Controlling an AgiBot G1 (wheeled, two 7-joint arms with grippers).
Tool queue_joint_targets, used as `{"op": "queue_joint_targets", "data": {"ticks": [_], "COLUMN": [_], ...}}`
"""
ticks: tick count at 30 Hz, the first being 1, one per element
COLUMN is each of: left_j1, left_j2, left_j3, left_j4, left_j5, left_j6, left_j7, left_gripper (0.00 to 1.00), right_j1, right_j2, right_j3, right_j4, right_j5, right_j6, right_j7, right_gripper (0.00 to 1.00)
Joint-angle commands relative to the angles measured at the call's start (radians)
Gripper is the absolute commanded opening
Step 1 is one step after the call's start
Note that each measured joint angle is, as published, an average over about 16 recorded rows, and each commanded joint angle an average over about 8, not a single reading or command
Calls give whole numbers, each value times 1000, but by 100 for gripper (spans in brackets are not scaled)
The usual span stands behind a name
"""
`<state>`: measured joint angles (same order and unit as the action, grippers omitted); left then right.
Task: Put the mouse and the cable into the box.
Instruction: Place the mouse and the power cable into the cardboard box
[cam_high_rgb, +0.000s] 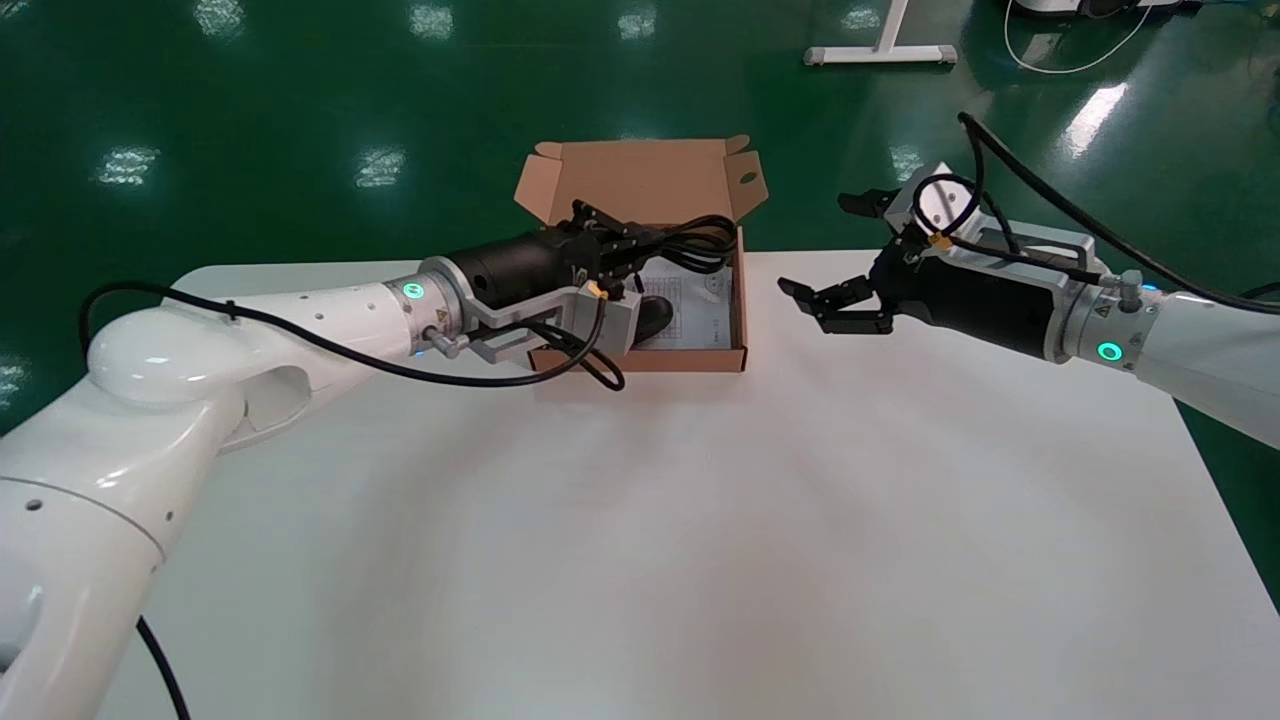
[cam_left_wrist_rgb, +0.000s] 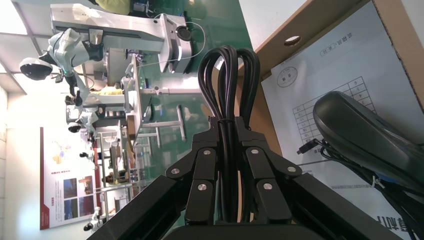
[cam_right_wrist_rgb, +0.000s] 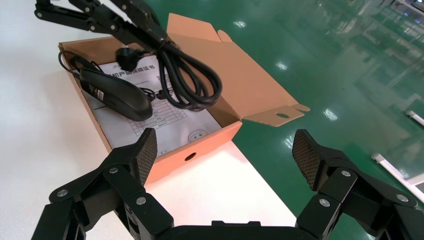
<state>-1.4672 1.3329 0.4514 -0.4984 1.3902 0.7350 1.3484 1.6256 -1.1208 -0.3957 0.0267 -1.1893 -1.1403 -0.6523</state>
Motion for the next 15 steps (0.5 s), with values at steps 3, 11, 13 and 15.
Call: {"op": "queue_joint_targets", "data": {"ticks": [3, 11, 13, 15], "left_j1": [-2, 2, 2, 3], "left_j2": [-2, -2, -4, -8], "left_j3": [4, -1, -7, -18], "left_j4": [2, -5, -8, -16], "left_j5": [2, -1, -10, -26], "left_j6": [7, -1, -3, -7], "left_j7": [1, -3, -8, -13], "left_gripper": [100, 100, 100, 100], "right_j1": [0, 1, 2, 6], "right_j2": [0, -1, -2, -3], "right_j3": [0, -1, 0, 4], "right_j4": [0, 1, 4, 7], "right_j5": [0, -1, 0, 6], "right_j6": [0, -1, -3, -5], "right_j7": [0, -1, -2, -2], "right_gripper": [100, 100, 100, 100]}}
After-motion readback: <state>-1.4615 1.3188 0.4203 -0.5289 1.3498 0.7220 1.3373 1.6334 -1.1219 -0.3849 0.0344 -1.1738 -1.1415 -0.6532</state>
